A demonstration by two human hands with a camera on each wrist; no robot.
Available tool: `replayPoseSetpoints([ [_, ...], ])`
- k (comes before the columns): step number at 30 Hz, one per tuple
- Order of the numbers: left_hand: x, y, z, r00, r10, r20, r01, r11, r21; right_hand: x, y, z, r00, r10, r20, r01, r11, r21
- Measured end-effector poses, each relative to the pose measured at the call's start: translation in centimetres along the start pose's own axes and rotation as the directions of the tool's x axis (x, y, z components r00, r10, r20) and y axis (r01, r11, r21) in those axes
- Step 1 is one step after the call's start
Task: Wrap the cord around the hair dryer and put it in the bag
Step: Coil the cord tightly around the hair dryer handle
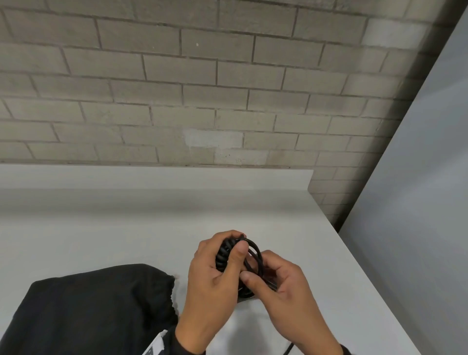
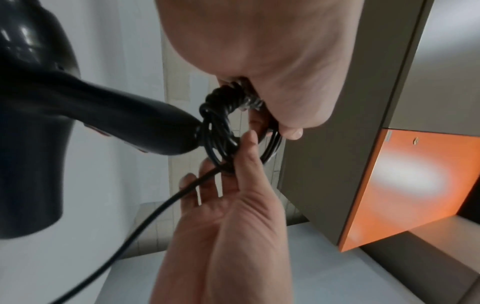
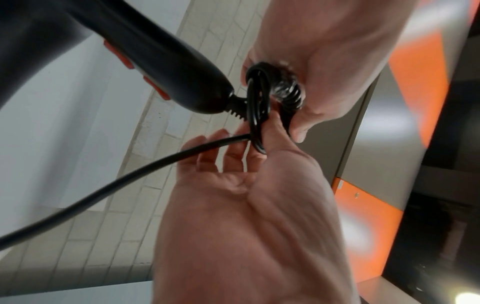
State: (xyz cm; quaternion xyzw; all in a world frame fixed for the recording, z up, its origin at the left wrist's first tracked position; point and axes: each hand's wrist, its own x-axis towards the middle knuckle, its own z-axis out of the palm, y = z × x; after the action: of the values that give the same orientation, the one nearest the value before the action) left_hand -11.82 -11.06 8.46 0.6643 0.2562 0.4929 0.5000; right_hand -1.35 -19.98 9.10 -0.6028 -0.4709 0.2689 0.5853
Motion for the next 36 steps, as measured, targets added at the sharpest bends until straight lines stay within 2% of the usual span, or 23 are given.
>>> replayPoseSetpoints([
  [2,0.3,0.5,0.3,1.0,-0.017,-0.017,0.016,0.997,-0.077,-0.2,0.2,0.6,0.988,-0.07,-0.135,0.055,0.992,-0.113],
  [3,0.4,0.8,0.4,0.999,-0.027,-0.031,0.024,0.993,-0.115,-0.3,0.5,0.9,0.96,-0.132,-0.247,0.082,0.975,-0.204],
  [5,0.6,1.1,0.6,0.998,-0.044,-0.047,0.037,0.988,-0.153,-0.4,0.9,1.4,0.856,-0.325,-0.403,0.142,0.896,-0.422],
  [7,0.7,1.3,0.8,0.998,-0.043,-0.045,0.036,0.987,-0.157,-0.3,1.4,2.0,0.767,-0.536,-0.352,0.222,0.737,-0.639],
  [9,0.8,0.9,0.8,0.998,-0.024,-0.054,0.016,0.99,-0.14,-0.3,1.7,2.4,0.738,-0.605,-0.299,0.225,0.638,-0.736],
  [14,1.2,-0.4,0.5,0.997,0.053,-0.063,-0.053,0.999,-0.007,-0.4,0.4,2.4,0.792,-0.552,-0.26,0.204,0.641,-0.74],
  [18,1.3,-0.3,0.7,0.993,0.09,-0.073,-0.086,0.995,0.056,-0.4,-0.7,2.6,0.84,-0.493,-0.227,0.142,0.603,-0.785],
  [21,1.3,0.0,0.8,0.989,0.136,-0.064,-0.129,0.987,0.097,-0.4,-1.0,2.6,0.873,-0.425,-0.24,0.088,0.621,-0.779],
  [23,1.5,-0.1,0.7,0.979,0.194,-0.06,-0.183,0.972,0.148,-0.3,-0.9,2.6,0.903,-0.326,-0.281,0.055,0.736,-0.675],
  [25,1.9,-0.6,0.5,0.963,0.263,-0.061,-0.247,0.948,0.2,-0.1,-1.3,2.4,0.947,-0.132,-0.292,-0.016,0.891,-0.454],
  [27,2.5,-1.3,0.3,0.949,0.311,-0.057,-0.292,0.931,0.218,0.3,-2.3,1.7,0.966,0.082,-0.244,-0.139,0.964,-0.227],
  [28,2.8,-1.6,0.2,0.945,0.322,-0.048,-0.306,0.929,0.21,0.5,-2.9,1.2,0.962,0.194,-0.192,-0.215,0.972,-0.094],
  [30,3.2,-2.1,-0.1,0.945,0.327,-0.017,-0.318,0.928,0.192,0.8,-3.9,0.2,0.925,0.378,-0.035,-0.359,0.901,0.242],
  [32,3.4,-2.2,-0.2,0.942,0.334,0.035,-0.336,0.929,0.156,1.3,-4.4,-0.8,0.882,0.457,0.118,-0.448,0.733,0.511],
  [33,3.5,-2.0,-0.3,0.94,0.334,0.062,-0.34,0.932,0.123,1.5,-4.5,-1.1,0.868,0.467,0.167,-0.47,0.666,0.579],
  [34,3.6,-1.8,-0.3,0.938,0.338,0.081,-0.345,0.934,0.099,1.5,-4.4,-1.4,0.865,0.463,0.194,-0.476,0.637,0.606],
  [35,3.7,-1.5,-0.2,0.933,0.349,0.093,-0.357,0.93,0.092,1.5,-4.4,-1.5,0.872,0.447,0.201,-0.47,0.646,0.602],
  [36,3.8,-1.4,-0.2,0.925,0.368,0.097,-0.376,0.922,0.092,1.4,-4.4,-1.5,0.887,0.423,0.186,-0.449,0.694,0.562],
])
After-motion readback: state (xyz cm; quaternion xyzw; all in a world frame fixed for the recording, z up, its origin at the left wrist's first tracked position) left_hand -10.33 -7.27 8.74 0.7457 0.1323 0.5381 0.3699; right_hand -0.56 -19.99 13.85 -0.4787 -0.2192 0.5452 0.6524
